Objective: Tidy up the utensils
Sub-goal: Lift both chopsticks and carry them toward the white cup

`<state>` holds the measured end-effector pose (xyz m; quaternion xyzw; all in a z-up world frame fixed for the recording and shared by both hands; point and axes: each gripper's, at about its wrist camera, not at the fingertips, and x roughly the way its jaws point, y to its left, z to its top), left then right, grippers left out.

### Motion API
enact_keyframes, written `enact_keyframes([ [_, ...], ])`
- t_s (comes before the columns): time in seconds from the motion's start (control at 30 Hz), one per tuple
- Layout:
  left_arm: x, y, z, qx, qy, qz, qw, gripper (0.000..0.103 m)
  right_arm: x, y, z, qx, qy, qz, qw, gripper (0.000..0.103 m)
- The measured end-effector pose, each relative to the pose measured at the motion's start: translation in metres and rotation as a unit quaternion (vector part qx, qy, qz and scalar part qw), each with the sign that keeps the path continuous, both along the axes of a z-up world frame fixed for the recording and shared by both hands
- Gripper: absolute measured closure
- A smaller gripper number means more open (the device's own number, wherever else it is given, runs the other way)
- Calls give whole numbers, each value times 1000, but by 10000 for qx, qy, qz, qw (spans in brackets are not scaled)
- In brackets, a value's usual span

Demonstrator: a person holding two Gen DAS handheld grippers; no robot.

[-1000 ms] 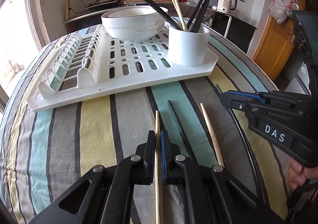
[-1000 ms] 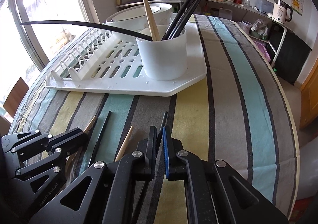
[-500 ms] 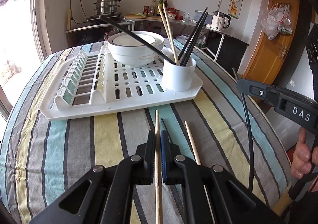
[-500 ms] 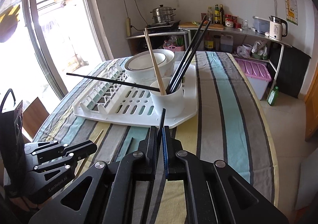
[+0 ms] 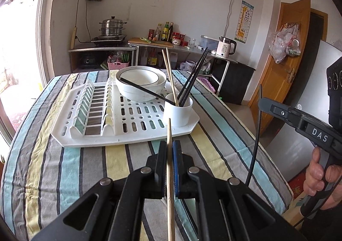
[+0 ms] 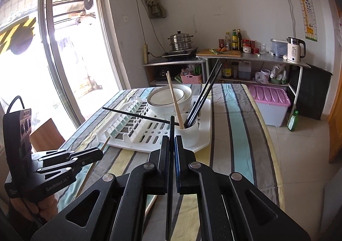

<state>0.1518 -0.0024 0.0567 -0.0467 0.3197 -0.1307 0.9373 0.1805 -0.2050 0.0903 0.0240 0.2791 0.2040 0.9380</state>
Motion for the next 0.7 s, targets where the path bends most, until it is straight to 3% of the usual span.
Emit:
enact_keyframes([
  [0.17,2,-1,-9,-64,144,-19,9999,97,-1,-1,-1,-9,7,9,10000,99],
  [0.7,-6,1,5,-190,-47,-58,9998,101,-2,1,2,-17,-59,25,10000,99],
])
